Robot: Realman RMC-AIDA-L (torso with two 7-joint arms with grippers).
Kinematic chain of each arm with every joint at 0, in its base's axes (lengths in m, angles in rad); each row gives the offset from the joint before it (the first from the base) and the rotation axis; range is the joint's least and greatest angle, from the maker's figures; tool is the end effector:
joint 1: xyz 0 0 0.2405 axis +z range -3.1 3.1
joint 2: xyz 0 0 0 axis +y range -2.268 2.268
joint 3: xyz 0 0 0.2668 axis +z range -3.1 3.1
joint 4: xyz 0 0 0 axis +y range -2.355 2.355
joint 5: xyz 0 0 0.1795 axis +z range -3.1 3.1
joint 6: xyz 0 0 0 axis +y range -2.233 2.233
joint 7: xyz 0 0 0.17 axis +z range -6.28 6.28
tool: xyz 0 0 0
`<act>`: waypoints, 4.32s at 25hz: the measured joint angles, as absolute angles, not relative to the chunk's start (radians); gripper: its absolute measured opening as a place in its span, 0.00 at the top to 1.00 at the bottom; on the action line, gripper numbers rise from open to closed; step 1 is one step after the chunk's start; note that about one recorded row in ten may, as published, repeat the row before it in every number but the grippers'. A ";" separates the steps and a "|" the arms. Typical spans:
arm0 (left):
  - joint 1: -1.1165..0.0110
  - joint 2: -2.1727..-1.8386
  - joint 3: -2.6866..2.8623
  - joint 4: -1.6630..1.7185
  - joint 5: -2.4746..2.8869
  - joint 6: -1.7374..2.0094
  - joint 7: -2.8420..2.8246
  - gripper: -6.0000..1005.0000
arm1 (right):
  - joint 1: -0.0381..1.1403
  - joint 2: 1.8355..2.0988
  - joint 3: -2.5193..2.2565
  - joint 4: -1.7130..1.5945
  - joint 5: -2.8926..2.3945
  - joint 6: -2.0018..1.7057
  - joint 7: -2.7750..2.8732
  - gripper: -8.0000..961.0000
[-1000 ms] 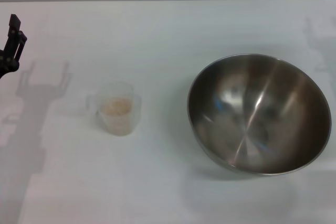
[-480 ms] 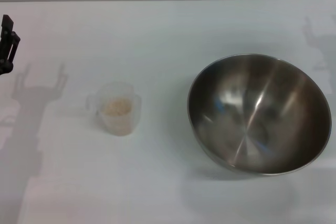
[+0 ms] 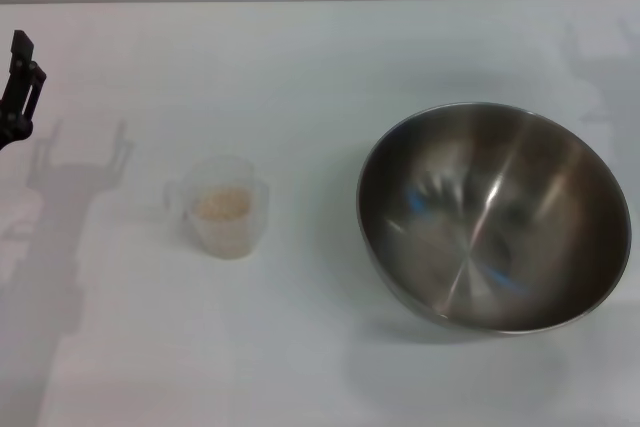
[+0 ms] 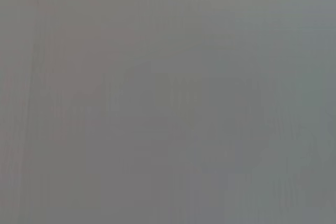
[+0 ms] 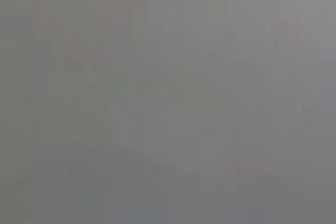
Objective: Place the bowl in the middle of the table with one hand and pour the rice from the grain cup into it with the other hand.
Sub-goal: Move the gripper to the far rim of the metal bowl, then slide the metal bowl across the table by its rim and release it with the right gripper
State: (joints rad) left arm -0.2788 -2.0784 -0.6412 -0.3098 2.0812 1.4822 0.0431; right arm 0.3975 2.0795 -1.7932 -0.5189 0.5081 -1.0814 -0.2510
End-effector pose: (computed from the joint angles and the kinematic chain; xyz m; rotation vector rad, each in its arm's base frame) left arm -0.2929 0.2929 0.0135 -1.4420 -0.3358 -0.8217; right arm 0.2541 0.3806 0.0480 -1.4103 0.1778 0.6492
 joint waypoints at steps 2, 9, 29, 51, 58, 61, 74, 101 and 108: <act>-0.279 -2.079 -0.641 -0.310 2.081 1.482 0.043 0.21 | 0.379 2.079 -1.792 -0.597 0.508 -0.995 -0.250 0.27; -0.281 -2.075 -0.648 -0.310 2.082 1.491 0.043 0.21 | 0.253 2.085 -1.756 -1.156 0.507 -0.269 -0.260 0.27; -0.314 -2.071 -0.726 -0.298 2.082 1.494 0.043 0.21 | 0.539 2.061 -1.174 -1.680 0.507 1.612 -0.267 0.27; -0.326 -2.072 -0.747 -0.285 2.082 1.494 0.043 0.21 | 0.599 2.025 -1.146 -1.341 0.493 1.663 -0.437 0.27; -0.327 -2.072 -0.747 -0.285 2.082 1.493 0.043 0.21 | 0.602 2.029 -1.153 -1.313 0.469 1.659 -0.445 0.27; -0.327 -2.073 -0.747 -0.285 2.082 1.493 0.043 0.21 | 0.601 2.034 -1.152 -1.311 0.463 1.658 -0.457 0.32; -0.319 -2.073 -0.747 -0.287 2.082 1.502 0.043 0.21 | 0.594 2.037 -1.149 -1.290 0.454 1.646 -0.476 0.73; -0.314 -2.074 -0.744 -0.292 2.083 1.505 0.041 0.21 | 0.597 2.074 -1.040 -1.386 0.635 1.586 -0.583 0.96; -0.314 -2.074 -0.744 -0.292 2.084 1.505 0.041 0.21 | 0.640 2.075 -1.079 -1.243 0.654 1.528 -0.604 0.96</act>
State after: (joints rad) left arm -0.3144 -2.0740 -0.7444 -0.2922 2.0838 1.5047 0.0413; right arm 0.6398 2.0746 -1.0794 -1.2426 0.6544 1.5281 -0.6038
